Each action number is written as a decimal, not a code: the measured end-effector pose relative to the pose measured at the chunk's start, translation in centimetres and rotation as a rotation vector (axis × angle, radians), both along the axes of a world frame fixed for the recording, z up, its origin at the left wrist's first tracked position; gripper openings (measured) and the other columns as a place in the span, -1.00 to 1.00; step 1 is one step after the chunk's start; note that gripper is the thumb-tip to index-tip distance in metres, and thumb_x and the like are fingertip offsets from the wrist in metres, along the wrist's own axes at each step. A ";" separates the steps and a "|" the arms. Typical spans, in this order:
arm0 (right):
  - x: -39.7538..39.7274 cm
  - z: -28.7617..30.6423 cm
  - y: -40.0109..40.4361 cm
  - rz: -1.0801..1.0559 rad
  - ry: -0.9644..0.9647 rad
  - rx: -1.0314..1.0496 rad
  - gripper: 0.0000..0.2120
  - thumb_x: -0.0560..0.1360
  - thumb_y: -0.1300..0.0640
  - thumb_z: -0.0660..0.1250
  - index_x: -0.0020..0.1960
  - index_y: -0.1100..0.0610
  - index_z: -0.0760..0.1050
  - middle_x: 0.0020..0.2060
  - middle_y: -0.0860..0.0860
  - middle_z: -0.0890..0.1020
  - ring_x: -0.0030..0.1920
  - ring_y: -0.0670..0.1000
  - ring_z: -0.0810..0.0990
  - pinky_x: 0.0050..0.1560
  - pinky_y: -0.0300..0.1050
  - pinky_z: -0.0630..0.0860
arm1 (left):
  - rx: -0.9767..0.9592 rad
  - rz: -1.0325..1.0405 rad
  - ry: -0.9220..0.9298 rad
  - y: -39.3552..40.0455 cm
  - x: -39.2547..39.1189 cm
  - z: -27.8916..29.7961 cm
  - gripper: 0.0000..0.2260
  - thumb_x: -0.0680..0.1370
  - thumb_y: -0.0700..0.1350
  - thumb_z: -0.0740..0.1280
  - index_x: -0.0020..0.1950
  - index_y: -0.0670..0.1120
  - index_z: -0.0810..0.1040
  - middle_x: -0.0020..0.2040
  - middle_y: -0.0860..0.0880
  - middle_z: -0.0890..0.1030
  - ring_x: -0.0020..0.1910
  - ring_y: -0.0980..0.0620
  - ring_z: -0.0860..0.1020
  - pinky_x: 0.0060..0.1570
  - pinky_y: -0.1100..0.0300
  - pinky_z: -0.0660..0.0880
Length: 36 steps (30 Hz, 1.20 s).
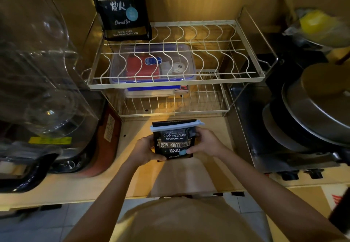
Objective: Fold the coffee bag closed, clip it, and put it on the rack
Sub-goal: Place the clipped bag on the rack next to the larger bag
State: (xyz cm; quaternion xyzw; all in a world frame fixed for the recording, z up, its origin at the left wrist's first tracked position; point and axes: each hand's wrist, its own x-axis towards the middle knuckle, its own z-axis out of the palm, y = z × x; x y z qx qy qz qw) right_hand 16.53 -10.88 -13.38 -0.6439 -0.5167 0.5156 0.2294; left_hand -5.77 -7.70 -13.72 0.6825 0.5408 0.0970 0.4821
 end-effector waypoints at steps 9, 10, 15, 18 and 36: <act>1.1 11.8 1.0 0.121 -0.044 0.173 -0.51 0.19 0.25 0.55 0.08 0.13 0.49 0.02 -0.05 0.62 0.05 -0.13 0.57 0.05 -0.22 0.52 | 0.213 -0.168 0.002 2.3 -0.8 11.2 -0.49 0.16 -0.15 0.59 0.02 0.04 0.48 -0.09 0.22 0.57 -0.11 0.28 0.55 -0.10 0.45 0.51; 1.2 13.2 1.1 0.132 -0.057 0.195 -0.54 0.19 0.25 0.55 0.04 0.09 0.50 -0.04 -0.11 0.62 -0.01 -0.20 0.58 0.00 -0.31 0.52 | 0.259 -0.192 0.004 2.6 -0.8 12.8 -0.50 0.15 -0.11 0.60 -0.02 0.10 0.48 -0.12 0.28 0.59 -0.09 0.32 0.55 -0.05 0.43 0.50; 2.0 19.7 2.3 0.163 -0.086 0.314 -0.54 0.19 0.19 0.56 0.05 0.08 0.54 -0.08 -0.14 0.66 -0.02 -0.23 0.62 -0.08 -0.35 0.57 | 0.336 -0.238 -0.041 3.9 -0.9 19.9 -0.52 0.15 -0.14 0.59 -0.13 0.20 0.42 -0.25 0.32 0.60 -0.08 0.36 0.55 -0.15 0.58 0.44; 2.4 23.3 3.7 0.157 -0.075 0.382 -0.58 0.18 0.19 0.57 -0.01 -0.01 0.56 -0.15 -0.18 0.70 -0.04 -0.22 0.64 -0.07 -0.31 0.59 | 0.370 -0.236 -0.124 5.2 -0.8 23.4 -0.56 0.16 -0.20 0.59 -0.12 0.14 0.51 -0.24 0.40 0.63 -0.12 0.37 0.58 -0.18 0.58 0.43; 3.1 28.0 14.8 -0.185 0.091 0.696 -0.49 0.28 0.17 0.50 0.21 0.08 0.49 0.16 -0.02 0.56 0.22 0.00 0.47 0.29 -0.04 0.39 | 0.618 0.056 -0.479 16.2 3.2 26.5 -0.49 0.35 -0.18 0.46 0.27 -0.19 0.42 0.17 -0.08 0.60 0.15 0.08 0.56 0.21 0.15 0.49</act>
